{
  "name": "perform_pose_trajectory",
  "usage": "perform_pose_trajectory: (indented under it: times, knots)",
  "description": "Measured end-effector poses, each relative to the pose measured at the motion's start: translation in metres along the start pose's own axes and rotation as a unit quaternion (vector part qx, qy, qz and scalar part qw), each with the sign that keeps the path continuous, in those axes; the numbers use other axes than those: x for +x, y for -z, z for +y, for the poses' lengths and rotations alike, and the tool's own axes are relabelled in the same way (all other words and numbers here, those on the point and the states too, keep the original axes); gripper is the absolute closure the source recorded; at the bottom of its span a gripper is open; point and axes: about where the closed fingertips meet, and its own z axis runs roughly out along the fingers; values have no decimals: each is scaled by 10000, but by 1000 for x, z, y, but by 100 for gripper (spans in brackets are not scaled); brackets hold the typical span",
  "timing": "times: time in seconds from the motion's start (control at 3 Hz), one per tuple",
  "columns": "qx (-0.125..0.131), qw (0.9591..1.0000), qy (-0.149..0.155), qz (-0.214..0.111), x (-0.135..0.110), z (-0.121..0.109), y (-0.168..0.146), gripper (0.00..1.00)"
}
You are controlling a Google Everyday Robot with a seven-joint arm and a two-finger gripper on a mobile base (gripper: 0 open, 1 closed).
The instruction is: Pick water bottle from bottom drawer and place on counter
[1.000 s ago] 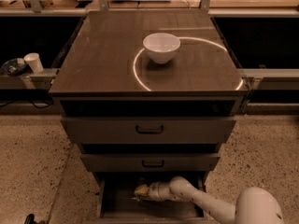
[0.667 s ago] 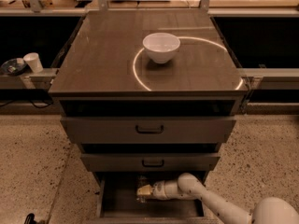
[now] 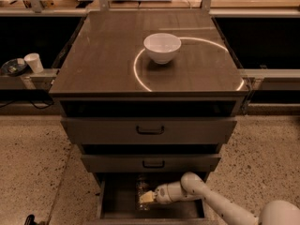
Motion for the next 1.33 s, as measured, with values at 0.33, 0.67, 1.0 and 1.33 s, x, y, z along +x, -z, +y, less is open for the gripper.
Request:
perform_pose_trajectory:
  times: [0.33, 0.67, 1.0, 1.33]
  knots:
    - [0, 10000, 1, 1, 0, 0, 0, 100]
    - [-54, 9997, 171, 142, 2, -10, 6, 100]
    - [-282, 9962, 572, 596, 10, -40, 47, 100]
    - [-490, 9930, 805, 709, -11, -73, 79, 100]
